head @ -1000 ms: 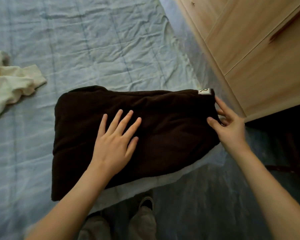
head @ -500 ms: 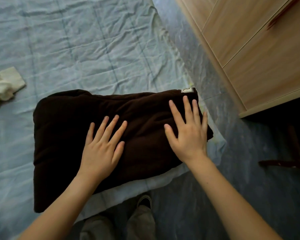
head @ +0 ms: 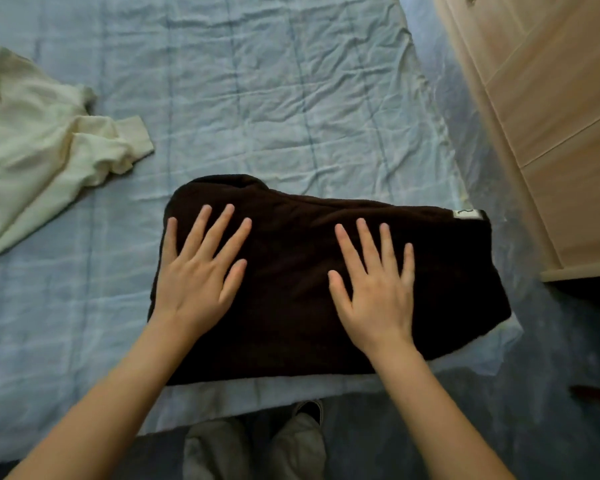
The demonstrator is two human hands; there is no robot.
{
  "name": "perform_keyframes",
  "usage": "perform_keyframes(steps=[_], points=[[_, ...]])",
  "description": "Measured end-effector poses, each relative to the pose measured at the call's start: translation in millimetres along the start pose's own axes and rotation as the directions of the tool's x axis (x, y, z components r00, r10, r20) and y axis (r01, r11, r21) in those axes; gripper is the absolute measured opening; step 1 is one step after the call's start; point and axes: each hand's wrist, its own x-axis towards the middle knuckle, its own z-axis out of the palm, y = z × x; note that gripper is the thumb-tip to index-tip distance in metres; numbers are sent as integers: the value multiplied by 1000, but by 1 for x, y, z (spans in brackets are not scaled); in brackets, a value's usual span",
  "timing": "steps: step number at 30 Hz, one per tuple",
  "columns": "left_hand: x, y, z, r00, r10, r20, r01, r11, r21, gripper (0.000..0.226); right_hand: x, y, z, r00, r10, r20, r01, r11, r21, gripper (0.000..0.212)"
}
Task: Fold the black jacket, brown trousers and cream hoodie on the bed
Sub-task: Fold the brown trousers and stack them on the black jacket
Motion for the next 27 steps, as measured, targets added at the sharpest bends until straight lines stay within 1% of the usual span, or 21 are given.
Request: perform_keyframes(steps=[1,3,6,8,9,10,11,12,13,14,15,16,17,19,20,21,22,25,27], points=[[-2,-4,9,999,-19,34,20,1000,-1,58,0,0,12,999,12,42,-12,1000,-7,63],[-5,-1,24,994,-35,104,38,999,-22,59,-7,4,29,996,51,71,-51,999,-2,62],[1,0,20,987,-43,153,56,995,-80,59,-5,1,26,993,55,103,-55,998,2,62],[-2,-8,7,996,-16,89,31,985,-169,58,-2,-2,13,991,61,122,-59,998,-19,62],[-7,-15,1,998,-57,37,65,967,-248,58,-1,-6,7,991,73,108,-71,997,-22,63],[-15,-22,-3,988,-156,-15,142,928,-345,59,-2,-14,1,994,82,77,-83,996,11,63],[-24,-29,-6,952,-304,-21,259,843,-471,60,-4,-27,-3,996,78,45,-82,992,92,62],[-34,-35,-8,887,-457,64,396,681,-616,62,-6,-46,-4,998,56,25,-59,979,194,61],[-43,-39,-8,796,-564,220,517,444,-732,66,-9,-68,-3,1000,12,10,-14,964,264,60],[-50,-40,-9,705,-592,390,592,187,-784,70,-12,-91,1,999,-35,2,33,957,289,59],[-55,-40,-9,652,-565,506,611,-4,-792,72,-15,-112,7,998,-67,14,60,955,292,59],[-60,-40,-9,643,-523,559,607,-97,-789,75,-17,-129,14,996,-77,46,61,956,287,58],[-63,-40,-11,671,-477,568,598,-104,-794,79,-17,-140,21,993,-73,93,45,962,268,58],[-65,-44,-11,758,-385,527,568,-9,-823,91,-16,-149,36,985,-52,164,25,986,163,59],[-65,-46,-11,794,-357,492,542,51,-839,94,-17,-150,41,984,-45,174,26,994,110,60],[-65,-48,-12,820,-347,455,510,85,-856,96,-17,-151,44,985,-39,170,25,996,87,60],[-65,-50,-16,836,-350,423,479,88,-873,96,-18,-152,45,987,-34,155,21,996,89,60],[-69,-61,-27,873,-348,343,383,51,-923,91,-18,-166,40,994,-22,107,9,993,120,59],[-76,-76,-35,873,-378,309,344,29,-938,88,-17,-187,38,995,-30,96,15,988,153,60]])
